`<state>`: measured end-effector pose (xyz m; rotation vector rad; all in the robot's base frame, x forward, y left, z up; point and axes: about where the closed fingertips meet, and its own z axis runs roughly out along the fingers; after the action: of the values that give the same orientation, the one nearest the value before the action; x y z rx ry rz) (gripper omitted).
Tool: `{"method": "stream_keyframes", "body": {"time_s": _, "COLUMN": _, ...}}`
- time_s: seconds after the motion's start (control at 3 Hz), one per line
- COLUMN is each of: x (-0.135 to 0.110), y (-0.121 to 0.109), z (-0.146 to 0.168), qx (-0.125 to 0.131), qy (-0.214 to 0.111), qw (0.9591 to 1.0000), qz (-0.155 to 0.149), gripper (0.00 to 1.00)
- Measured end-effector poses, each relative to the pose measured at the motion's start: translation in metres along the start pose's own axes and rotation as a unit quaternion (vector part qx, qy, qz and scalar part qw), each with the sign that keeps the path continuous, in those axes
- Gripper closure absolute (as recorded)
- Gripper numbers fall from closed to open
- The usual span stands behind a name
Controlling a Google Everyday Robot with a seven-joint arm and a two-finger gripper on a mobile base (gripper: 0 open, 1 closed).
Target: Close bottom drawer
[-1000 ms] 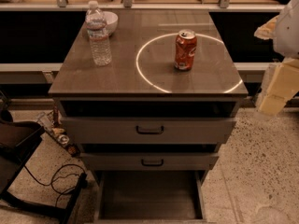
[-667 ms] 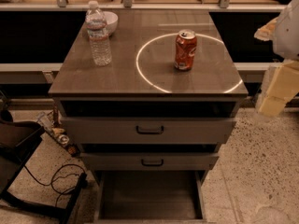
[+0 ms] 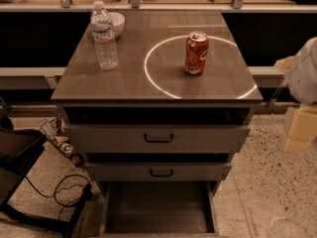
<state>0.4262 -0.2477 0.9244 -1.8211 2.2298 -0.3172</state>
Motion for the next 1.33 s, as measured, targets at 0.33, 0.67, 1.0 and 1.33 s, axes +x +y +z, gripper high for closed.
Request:
{"method": "stream_keyframes", "body": {"time_s": 0.33, "x": 0.038, "y": 0.017, "z": 0.048, "qx": -0.002, "qy": 0.041, "qw": 0.998, "qz": -0.049, "gripper": 0.0}}
{"method": "stream_keyframes", "body": {"time_s": 0.67, "x": 0.067, "y": 0.031, "z": 0.087, "qx": -0.012, "qy": 0.051, "qw": 0.9962, "qz": -0.069, "gripper": 0.0}}
{"method": "stream_keyframes", "body": {"time_s": 1.0, "x": 0.086, "y": 0.052, "z": 0.124, "qx": -0.026, "qy": 0.037, "qw": 0.9963, "qz": -0.073, "gripper": 0.0}}
{"method": "stream_keyframes", "body": {"time_s": 1.33, "x": 0.086, "y": 0.052, "z": 0.124, "qx": -0.026, "qy": 0.037, "qw": 0.9963, "qz": -0.073, "gripper": 0.0}}
